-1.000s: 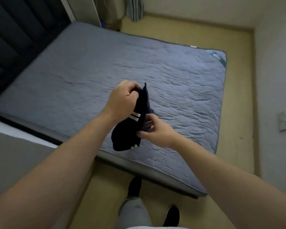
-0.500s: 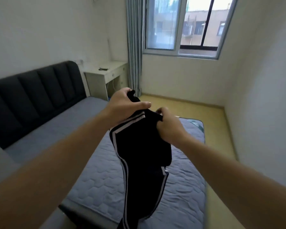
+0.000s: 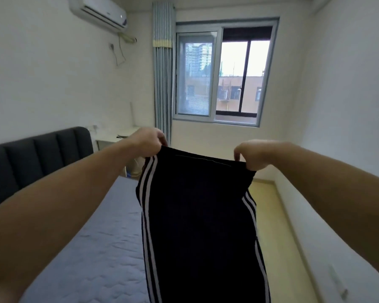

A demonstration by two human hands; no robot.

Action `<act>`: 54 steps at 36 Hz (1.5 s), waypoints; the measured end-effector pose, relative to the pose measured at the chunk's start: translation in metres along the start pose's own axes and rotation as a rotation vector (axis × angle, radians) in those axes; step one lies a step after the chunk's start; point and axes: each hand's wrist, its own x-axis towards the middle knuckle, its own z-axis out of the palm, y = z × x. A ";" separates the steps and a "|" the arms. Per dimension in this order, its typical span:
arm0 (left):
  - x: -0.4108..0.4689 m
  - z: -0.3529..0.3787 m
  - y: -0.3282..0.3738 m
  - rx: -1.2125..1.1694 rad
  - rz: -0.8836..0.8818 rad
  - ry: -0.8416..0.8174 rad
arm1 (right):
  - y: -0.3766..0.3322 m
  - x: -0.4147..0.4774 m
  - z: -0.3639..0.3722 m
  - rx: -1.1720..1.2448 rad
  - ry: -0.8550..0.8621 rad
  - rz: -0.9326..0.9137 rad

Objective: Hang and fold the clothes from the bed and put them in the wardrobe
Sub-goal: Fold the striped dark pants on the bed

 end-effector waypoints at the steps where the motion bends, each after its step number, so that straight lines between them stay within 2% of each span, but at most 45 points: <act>1: 0.001 -0.001 0.001 -0.041 -0.035 -0.046 | 0.002 -0.001 -0.004 0.067 -0.067 0.078; 3: 0.002 -0.001 0.003 -0.071 -0.046 -0.084 | 0.005 0.000 -0.011 0.244 -0.174 0.217; 5: 0.006 0.001 0.003 -0.111 -0.047 -0.058 | 0.008 0.005 -0.013 0.476 -0.200 0.336; 8: 0.009 0.002 0.000 -0.211 -0.064 -0.034 | 0.008 0.011 -0.006 0.798 -0.121 0.425; 13: 0.012 -0.003 -0.009 -0.377 -0.089 -0.062 | 0.001 0.027 0.005 1.015 0.080 0.365; 16: 0.014 -0.007 -0.015 -0.420 -0.085 -0.078 | -0.002 0.030 0.005 1.015 0.129 0.286; 20: 0.018 -0.014 -0.025 -0.413 -0.068 -0.031 | 0.002 0.028 0.001 0.870 0.056 0.139; 25: 0.020 -0.019 -0.034 -0.392 -0.045 -0.022 | 0.005 0.021 -0.008 0.816 0.061 0.089; 28: 0.021 -0.023 -0.038 -0.310 0.003 0.013 | 0.006 0.015 -0.012 0.886 0.050 0.062; 30: 0.020 -0.029 -0.041 -0.295 0.051 -0.032 | 0.008 0.010 -0.014 0.952 -0.030 0.000; 34: 0.009 -0.041 -0.044 -0.220 0.194 -0.230 | 0.016 -0.001 -0.016 0.949 -0.196 -0.115; 37: 0.008 -0.039 -0.046 -0.201 0.270 -0.227 | 0.022 -0.003 -0.015 0.963 -0.168 -0.153; 41: 0.009 -0.038 -0.043 -0.337 0.274 -0.105 | 0.031 -0.004 -0.016 1.035 -0.037 -0.177; 45: 0.007 -0.039 -0.042 -0.681 0.258 -0.088 | 0.042 -0.008 -0.023 1.240 -0.057 -0.257; 50: 0.011 -0.032 -0.039 -0.880 0.256 -0.166 | 0.048 -0.012 -0.028 1.292 -0.110 -0.309; 54: 0.013 -0.029 -0.042 -0.903 0.204 -0.225 | 0.049 -0.018 -0.028 1.257 -0.099 -0.294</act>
